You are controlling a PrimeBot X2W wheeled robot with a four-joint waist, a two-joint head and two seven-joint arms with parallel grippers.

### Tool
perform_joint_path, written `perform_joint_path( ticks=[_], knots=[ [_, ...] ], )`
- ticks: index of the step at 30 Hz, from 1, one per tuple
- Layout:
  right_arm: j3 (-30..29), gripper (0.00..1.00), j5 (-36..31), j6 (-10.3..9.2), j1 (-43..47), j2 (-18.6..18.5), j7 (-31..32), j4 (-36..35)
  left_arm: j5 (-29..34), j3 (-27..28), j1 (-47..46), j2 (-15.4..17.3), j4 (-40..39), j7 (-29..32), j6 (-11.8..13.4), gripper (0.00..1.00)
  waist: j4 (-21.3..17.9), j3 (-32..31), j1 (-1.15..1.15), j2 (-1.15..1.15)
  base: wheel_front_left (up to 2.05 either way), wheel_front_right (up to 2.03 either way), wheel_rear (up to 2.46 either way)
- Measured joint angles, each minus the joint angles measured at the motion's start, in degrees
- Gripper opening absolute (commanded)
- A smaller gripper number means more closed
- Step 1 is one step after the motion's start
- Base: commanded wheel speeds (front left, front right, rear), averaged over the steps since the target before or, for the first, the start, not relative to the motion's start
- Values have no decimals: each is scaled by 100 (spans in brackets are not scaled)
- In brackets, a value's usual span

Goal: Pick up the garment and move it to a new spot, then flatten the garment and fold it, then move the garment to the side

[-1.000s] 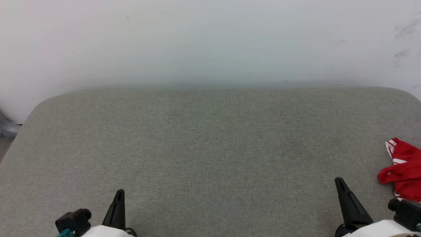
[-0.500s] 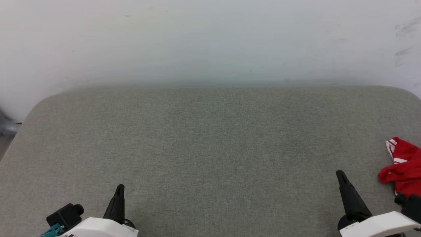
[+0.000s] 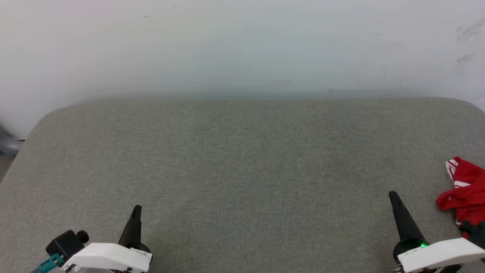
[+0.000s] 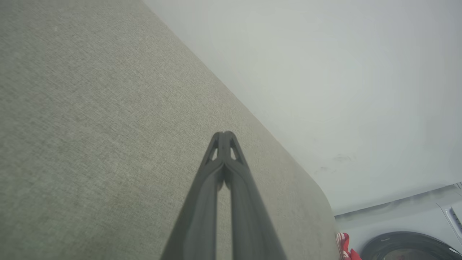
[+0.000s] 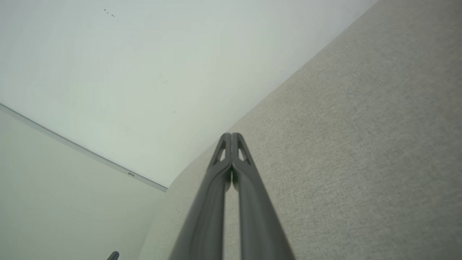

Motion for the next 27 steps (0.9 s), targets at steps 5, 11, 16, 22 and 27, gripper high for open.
perform_joint_path(
  ticks=[5,11,16,22,27],
  knots=[
    [-20,0,347,0,-62,-3,10,102,-319,82,-27,-51,38,93,-48,0,1,12,0,0,0,0,0],
    [-41,0,743,0,-134,-7,53,209,-676,147,-119,-98,71,192,-122,0,1,27,0,0,0,0,0],
    [-60,0,1054,0,-225,-9,63,278,-965,227,-146,-121,103,263,-165,0,2,38,0,0,0,0,0],
    [-85,0,1412,-1,-318,-10,104,386,-1291,299,-233,-153,131,354,-227,0,3,53,0,0,0,0,0],
    [-103,0,1684,-1,-344,-10,114,456,-1541,349,-257,-191,159,425,-268,0,3,65,0,0,0,0,0]
  ],
)
